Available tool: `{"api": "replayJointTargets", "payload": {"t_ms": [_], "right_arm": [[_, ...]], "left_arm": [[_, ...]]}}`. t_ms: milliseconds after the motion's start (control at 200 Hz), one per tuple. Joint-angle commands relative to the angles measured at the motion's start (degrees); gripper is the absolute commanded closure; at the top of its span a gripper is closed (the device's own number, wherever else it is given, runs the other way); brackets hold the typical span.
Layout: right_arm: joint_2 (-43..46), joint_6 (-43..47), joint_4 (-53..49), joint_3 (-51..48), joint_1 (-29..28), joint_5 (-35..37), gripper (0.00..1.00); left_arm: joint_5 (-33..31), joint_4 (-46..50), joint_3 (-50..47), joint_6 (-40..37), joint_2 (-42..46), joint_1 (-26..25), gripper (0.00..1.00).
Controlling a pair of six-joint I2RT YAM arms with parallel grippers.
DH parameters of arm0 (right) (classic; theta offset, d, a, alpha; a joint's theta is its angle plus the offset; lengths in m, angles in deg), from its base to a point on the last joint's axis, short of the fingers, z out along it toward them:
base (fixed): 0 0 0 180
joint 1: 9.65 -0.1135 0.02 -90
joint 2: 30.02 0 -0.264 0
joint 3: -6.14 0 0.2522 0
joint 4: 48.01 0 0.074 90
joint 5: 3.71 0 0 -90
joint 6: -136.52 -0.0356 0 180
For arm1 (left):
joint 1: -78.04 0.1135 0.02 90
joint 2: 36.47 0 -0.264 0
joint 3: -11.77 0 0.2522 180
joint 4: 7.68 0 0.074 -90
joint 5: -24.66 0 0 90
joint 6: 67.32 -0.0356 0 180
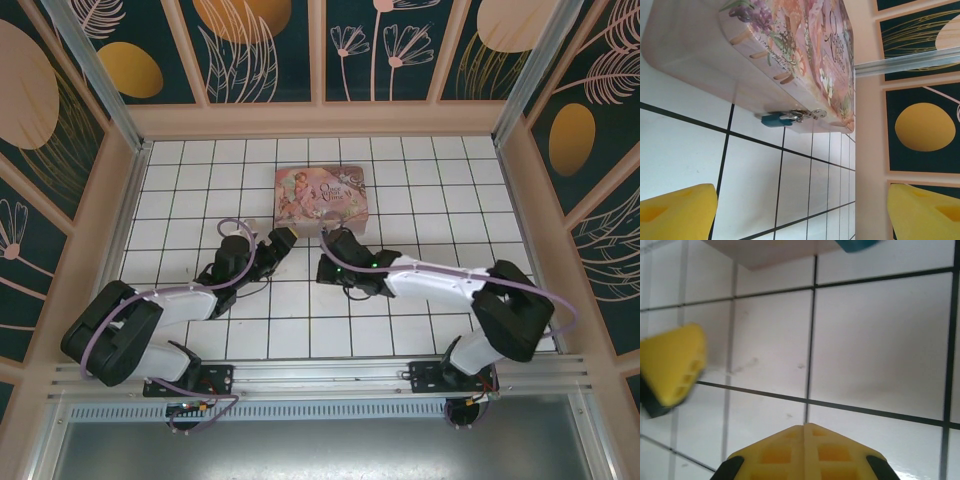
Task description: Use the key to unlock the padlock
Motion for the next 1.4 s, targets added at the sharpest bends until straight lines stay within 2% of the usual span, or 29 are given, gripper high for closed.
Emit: {"api": "replayJointTargets", "payload": {"t_ms": [0,260,485,520,570,611,686,796,1021,1396], "right_arm": [[2.4,-3.7,7.9,-4.4,2.0,-7.0,1.0],[-0.6,-5.7,13.7,-10.9,6.0,-10.0,1.0],[-7.6,-2.8,12.8,-8.8,7.1,-9.8,1.0],[-7.5,-2.5,12.5,-8.5,7.0,-9.7,0.91],[-6.6,-2.3,11.8,-8.2,6.6,-8.5,0.69],[-5.5,-1.9,11.0,-8.0,6.2,-7.4,0.57],[-3.5,-0.6,8.6,-7.3,5.4,-5.1,0.47],[-2.4,2.4,3.0,-5.4,4.1,-1.7,0.42],[-4.7,6.1,-5.0,-2.3,1.9,3.1,0.41],[-13.7,3.5,-12.1,5.6,-2.0,7.5,0.45]], "left_arm": [[0.4,-0.2,1.5,-0.9,-1.1,-0.2,0.12],[0.7,-0.5,1.5,-0.7,-1.4,-0.2,0.12],[0.8,-0.3,1.4,-0.8,-1.3,-0.2,0.12],[0.8,-0.2,1.4,-0.7,-1.3,-0.2,0.12],[0.7,-0.2,1.4,-0.9,-1.3,-0.2,0.12],[0.7,-0.2,1.4,-1.0,-1.3,-0.2,0.12],[0.7,-0.3,1.5,-1.0,-1.4,-0.2,0.12],[0.9,-0.7,1.6,-0.9,-2.0,-0.2,0.12],[1.0,-1.1,1.3,-0.8,-2.2,-0.2,0.12],[0.7,-0.9,1.1,-0.8,-1.6,-0.2,0.12]]}}
